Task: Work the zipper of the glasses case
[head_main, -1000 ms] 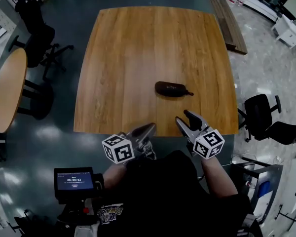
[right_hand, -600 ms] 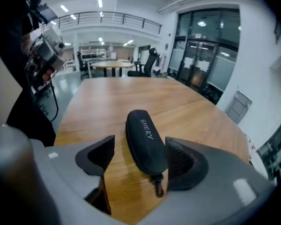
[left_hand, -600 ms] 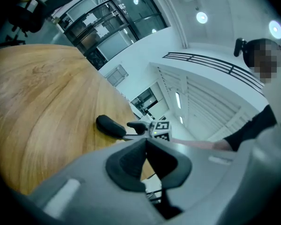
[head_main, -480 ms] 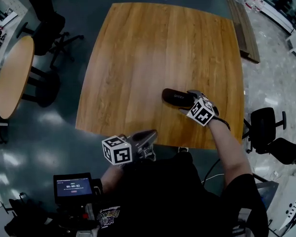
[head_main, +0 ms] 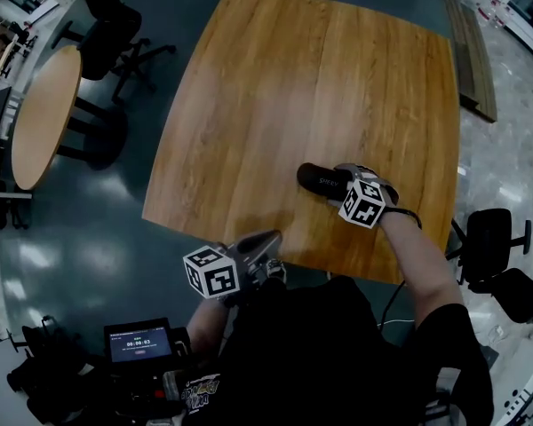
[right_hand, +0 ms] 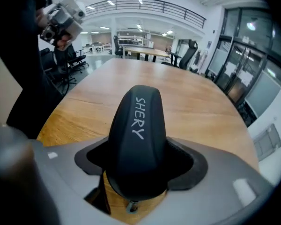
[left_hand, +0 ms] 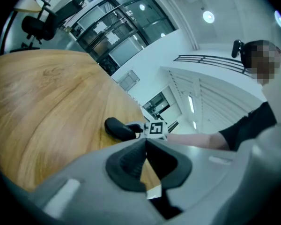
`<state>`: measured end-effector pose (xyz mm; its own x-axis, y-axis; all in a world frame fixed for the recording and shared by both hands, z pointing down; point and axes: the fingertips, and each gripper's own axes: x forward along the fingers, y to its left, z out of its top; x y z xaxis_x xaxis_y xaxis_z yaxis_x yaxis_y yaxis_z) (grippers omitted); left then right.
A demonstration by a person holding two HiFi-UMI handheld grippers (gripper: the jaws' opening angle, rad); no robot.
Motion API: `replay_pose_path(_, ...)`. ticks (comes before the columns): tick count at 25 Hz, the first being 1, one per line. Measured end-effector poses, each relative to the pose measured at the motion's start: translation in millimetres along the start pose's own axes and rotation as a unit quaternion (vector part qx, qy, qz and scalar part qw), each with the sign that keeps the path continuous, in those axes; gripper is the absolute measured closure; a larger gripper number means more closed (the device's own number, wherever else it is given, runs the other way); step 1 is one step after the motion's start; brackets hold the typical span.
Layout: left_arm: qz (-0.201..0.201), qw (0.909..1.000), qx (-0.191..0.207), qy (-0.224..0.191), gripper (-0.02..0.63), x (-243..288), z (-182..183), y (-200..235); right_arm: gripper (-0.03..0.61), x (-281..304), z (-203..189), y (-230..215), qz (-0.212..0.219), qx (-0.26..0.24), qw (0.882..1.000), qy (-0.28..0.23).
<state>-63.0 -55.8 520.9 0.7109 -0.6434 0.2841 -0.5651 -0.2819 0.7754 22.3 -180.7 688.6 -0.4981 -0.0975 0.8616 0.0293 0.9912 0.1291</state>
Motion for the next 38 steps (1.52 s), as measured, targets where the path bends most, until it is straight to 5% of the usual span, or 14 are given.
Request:
replay_pose_path(4, 0.016, 0.9964, 0.08, 0.023, 0.611, 3.0, 25.4, 9.4, 0.236, -49.9, 39.5, 3.5, -0.046, -0.16, 0.985, -0.039)
replay_pose_path(8, -0.018, 0.9855, 0.152, 0.074, 0.412, 19.6, 52.9, -2.3, 0.236, -110.1, 73.1, 17.6, -0.082, -0.322, 0.942, -0.044)
replay_pose_path(12, -0.103, 0.9587, 0.205, 0.168, 0.305, 50.5, 44.9, -44.8, 0.236, -152.0, 98.5, 46.0, -0.094, -0.421, 0.901, -0.041)
replay_pose_path(16, -0.199, 0.9216, 0.212, 0.257, 0.275, 68.0, 21.6, -88.5, 0.236, -170.6, 114.6, 71.0, -0.085, -0.465, 0.881, -0.031)
replay_pose_path(19, -0.222, 0.9059, 0.207, 0.295, 0.276, 71.5, 7.9, -101.2, 0.236, -177.7, 124.1, 80.8, -0.065, -0.467, 0.882, -0.025)
replay_pose_path(22, -0.228, 0.9123, 0.186, 0.284, 0.305, 72.1, 9.0, -102.1, 0.225, -179.3, 122.0, 82.2, -0.053, -0.453, 0.889, -0.032)
replay_pose_path(25, -0.225, 0.9263, 0.171, 0.249, 0.324, 66.4, 17.2, -101.0, 0.195, -207.2, 125.0, 73.5, -0.043, -0.374, 0.923, -0.075)
replay_pose_path(27, -0.234, 0.9261, 0.184, 0.231, 0.324, 55.8, 22.3, -104.9, 0.206, -241.2, 126.6, 59.1, -0.03, -0.282, 0.951, -0.121)
replay_pose_path(29, -0.259, 0.9145, 0.219, 0.221, 0.324, 41.9, 27.1, -114.6, 0.267, -272.0, 129.3, 48.6, 0.01, -0.19, 0.967, -0.168)
replay_pose_path(32, -0.285, 0.8881, 0.28, 0.227, 0.325, 26.1, 28.1, -125.7, 0.352, -300.7, 144.7, 50.4, 0.086, -0.12, 0.961, -0.233)
replay_pose_path(35, -0.311, 0.8711, 0.296, 0.238, 0.327, 14.8, 28.0, -134.7, 0.457, -303.5, 151.6, 54.6, 0.114, -0.123, 0.961, -0.221)
replay_pose_path(38, -0.349, 0.8624, 0.282, 0.235, 0.334, 5.4, 27.5, -146.1, 0.474, -294.1, 149.6, 59.1, 0.105, -0.164, 0.963, -0.186)
